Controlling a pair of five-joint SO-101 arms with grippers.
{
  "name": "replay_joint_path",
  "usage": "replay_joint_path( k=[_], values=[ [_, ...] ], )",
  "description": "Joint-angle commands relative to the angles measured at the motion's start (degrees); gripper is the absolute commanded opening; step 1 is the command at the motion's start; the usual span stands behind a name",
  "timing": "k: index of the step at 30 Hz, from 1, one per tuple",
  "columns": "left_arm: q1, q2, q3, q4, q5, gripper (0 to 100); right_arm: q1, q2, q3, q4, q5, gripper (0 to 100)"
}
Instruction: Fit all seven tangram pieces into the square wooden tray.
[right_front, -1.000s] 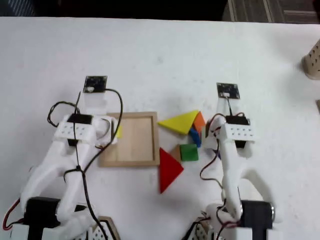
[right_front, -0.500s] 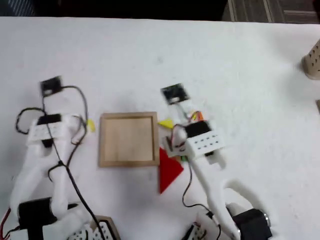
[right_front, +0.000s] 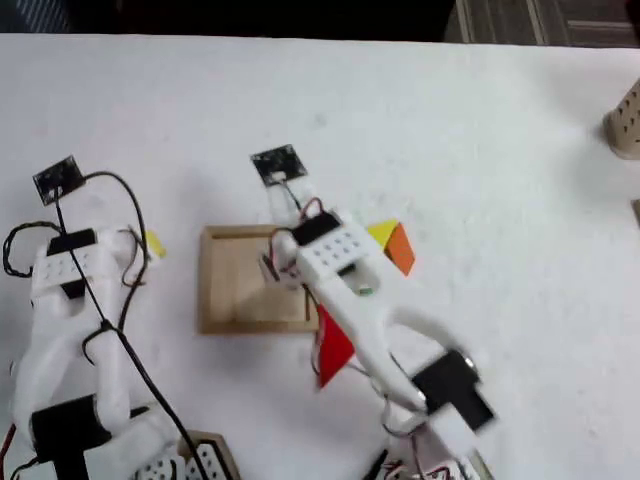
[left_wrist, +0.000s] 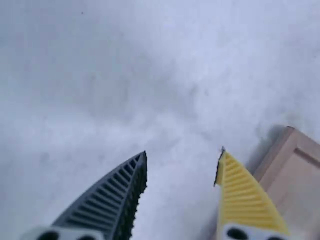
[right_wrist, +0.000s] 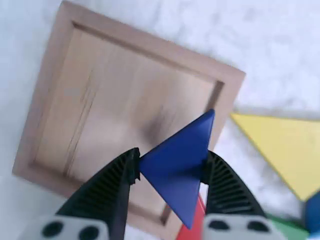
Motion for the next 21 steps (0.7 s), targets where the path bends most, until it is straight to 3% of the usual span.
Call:
replay_joint_path(
  k=[1,6,11,16,21],
  values=[
    [-0.22,-2.59,-3.25,0.09,0.62,25,-1.45,4.88,-9.58,-0.66,-1.76,8.1],
    [-0.13,-2.51,-2.81,-1.67,0.62,25,-4.18,9.63,-14.86,-0.66,-1.85,8.1],
    [0.04,-2.51,-2.81,-1.76,0.62,25,-4.97,12.97,-16.97,-0.57,-9.05,10.5],
    [1.27,-2.51,-2.81,-1.76,0.62,25,-4.79,12.18,-17.32,2.77,-8.88,21.6],
    [1.27,-2.51,-2.81,-1.67,0.62,25,-3.91,5.49,-16.97,9.63,-5.1,21.9]
  ],
)
